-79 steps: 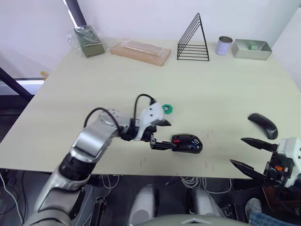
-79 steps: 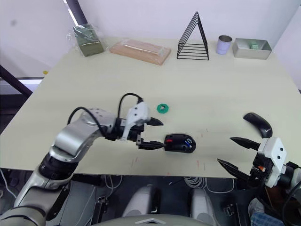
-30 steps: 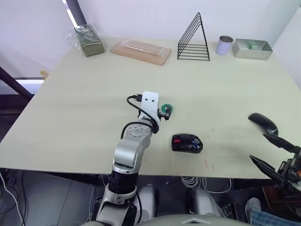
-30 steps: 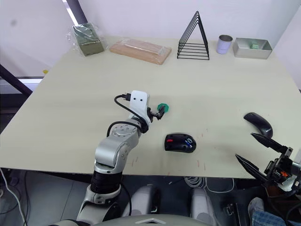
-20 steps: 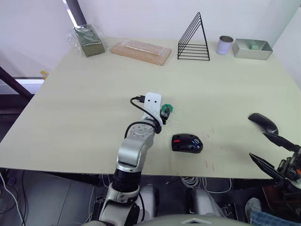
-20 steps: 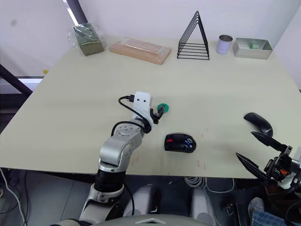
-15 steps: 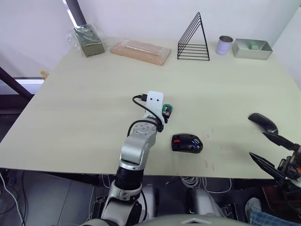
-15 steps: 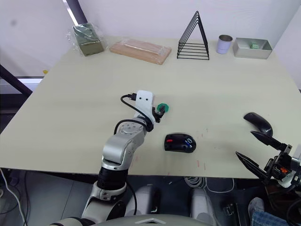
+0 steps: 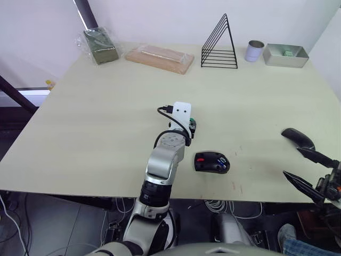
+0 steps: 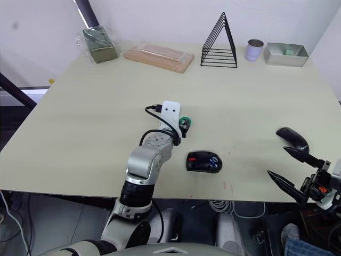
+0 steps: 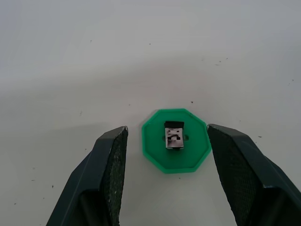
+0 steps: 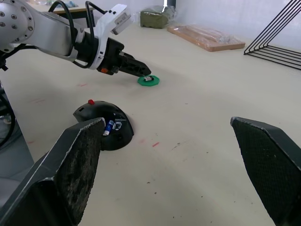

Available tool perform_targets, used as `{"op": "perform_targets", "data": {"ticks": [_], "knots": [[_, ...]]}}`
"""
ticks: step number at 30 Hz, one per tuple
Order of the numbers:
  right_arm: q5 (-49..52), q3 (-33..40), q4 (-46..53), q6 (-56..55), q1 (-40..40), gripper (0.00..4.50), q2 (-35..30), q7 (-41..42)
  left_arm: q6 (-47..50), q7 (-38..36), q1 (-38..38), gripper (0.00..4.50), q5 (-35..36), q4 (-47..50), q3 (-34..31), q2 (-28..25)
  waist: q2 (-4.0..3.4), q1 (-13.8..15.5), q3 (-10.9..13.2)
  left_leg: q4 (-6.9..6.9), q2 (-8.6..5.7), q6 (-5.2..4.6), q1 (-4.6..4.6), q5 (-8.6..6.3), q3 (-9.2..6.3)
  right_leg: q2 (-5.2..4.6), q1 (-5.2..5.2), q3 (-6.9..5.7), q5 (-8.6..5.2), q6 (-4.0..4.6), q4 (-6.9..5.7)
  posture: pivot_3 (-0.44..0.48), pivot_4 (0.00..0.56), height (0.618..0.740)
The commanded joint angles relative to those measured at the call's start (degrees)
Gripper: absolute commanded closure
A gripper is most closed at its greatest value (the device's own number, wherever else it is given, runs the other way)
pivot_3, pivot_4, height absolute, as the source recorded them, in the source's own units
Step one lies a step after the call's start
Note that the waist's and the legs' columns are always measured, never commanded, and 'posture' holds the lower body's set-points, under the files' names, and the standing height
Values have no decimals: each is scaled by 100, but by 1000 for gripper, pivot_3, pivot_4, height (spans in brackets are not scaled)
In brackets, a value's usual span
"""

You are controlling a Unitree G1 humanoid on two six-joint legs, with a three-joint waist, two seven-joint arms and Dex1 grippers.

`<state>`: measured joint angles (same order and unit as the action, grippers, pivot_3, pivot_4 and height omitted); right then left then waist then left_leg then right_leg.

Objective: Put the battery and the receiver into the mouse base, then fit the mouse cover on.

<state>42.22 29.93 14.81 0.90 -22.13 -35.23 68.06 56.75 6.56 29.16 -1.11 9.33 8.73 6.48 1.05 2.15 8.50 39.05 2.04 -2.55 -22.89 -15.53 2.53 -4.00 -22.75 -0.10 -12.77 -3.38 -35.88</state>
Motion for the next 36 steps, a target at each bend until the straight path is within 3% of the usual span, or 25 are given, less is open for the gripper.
{"op": "perform_targets", "data": {"ticks": [1, 25, 27, 36], "knots": [[100, 155, 131, -18, 11, 0, -32, -6, -17, -22, 120, 1625, -13, 34, -45, 64, 0, 0, 0, 0, 0, 0, 0, 0, 0, 0, 0, 0, 0, 0, 0, 0, 150, 740], [75, 73, 156, 6, -13, 0, 98, -58, -260, -169, 263, 1625, -65, -323, 1, -67, 0, 1, 0, 0, 0, 0, -1, 0, 0, -1, -1, 0, 0, 0, 1, 0, 150, 740], [77, 71, 162, 12, -20, 0, 98, -62, -271, -173, 261, 2161, -71, -334, 8, -70, 0, 1, 0, 0, 0, 0, -1, 0, 0, -1, -1, 0, 0, 0, 1, 0, 150, 740], [92, 82, 159, 38, -31, 0, 88, -74, -261, -191, 240, 2161, -106, -360, 35, -67, 0, 0, 0, 0, 1, 0, -1, 0, 0, -1, -1, 0, 0, 0, 1, 0, 150, 740]]}}
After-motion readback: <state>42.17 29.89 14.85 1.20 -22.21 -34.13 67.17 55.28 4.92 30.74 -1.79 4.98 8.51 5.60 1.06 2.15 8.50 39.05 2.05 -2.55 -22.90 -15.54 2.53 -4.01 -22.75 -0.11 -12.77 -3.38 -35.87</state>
